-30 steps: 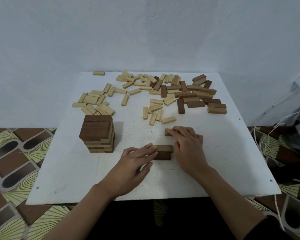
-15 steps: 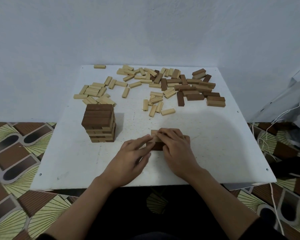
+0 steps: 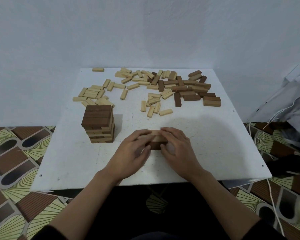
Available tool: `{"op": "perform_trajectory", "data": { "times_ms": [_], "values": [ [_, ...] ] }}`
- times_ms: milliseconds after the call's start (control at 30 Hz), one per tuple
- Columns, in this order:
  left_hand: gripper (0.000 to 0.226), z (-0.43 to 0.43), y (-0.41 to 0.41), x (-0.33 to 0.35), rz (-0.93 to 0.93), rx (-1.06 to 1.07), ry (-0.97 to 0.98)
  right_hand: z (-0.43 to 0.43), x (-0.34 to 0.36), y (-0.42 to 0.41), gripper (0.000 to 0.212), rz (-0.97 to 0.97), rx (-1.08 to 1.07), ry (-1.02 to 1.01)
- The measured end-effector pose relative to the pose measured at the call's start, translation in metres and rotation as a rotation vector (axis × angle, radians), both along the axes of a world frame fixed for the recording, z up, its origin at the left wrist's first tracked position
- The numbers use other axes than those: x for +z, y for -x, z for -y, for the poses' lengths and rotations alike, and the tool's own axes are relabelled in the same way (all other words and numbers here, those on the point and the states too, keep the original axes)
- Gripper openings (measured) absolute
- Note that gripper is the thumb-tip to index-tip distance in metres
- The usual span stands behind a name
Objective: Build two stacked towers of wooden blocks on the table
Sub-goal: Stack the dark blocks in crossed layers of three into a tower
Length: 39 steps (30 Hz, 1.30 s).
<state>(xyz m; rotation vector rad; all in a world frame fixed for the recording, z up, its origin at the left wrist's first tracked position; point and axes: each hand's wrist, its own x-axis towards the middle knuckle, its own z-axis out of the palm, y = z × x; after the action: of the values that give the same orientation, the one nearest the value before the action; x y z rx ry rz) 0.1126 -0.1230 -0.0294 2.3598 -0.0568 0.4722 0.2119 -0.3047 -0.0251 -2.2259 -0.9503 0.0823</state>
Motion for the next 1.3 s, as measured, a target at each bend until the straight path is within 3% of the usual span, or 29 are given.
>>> {"op": "perform_trajectory", "data": {
  "times_ms": [100, 267, 700, 900, 1067, 1167, 1300],
  "values": [
    [0.042, -0.002, -0.014, 0.010, -0.025, 0.084, -0.004, 0.010, 0.000, 0.002, 0.063, -0.005, -0.055, -0.034],
    [0.041, -0.008, -0.042, 0.014, -0.245, 0.070, -0.003, 0.015, 0.000, -0.002, 0.080, -0.026, -0.069, 0.027],
    [0.038, -0.001, -0.002, 0.014, -0.204, 0.132, 0.047, 0.003, 0.006, -0.037, 0.048, -0.031, -0.023, 0.119],
    [0.057, 0.007, 0.014, 0.018, -0.211, 0.176, 0.063, -0.002, 0.011, -0.053, 0.041, -0.047, 0.036, 0.132],
    [0.092, -0.009, -0.003, 0.022, -0.338, 0.113, -0.021, 0.013, 0.022, -0.049, 0.070, -0.291, 0.106, 0.139],
    [0.094, -0.017, -0.017, 0.022, -0.410, 0.073, -0.078, 0.016, 0.027, -0.041, 0.100, -0.239, 0.182, 0.312],
    [0.085, -0.021, -0.030, 0.021, -0.435, 0.070, -0.038, 0.010, 0.022, -0.037, 0.104, -0.131, 0.195, 0.327]
  ]
}}
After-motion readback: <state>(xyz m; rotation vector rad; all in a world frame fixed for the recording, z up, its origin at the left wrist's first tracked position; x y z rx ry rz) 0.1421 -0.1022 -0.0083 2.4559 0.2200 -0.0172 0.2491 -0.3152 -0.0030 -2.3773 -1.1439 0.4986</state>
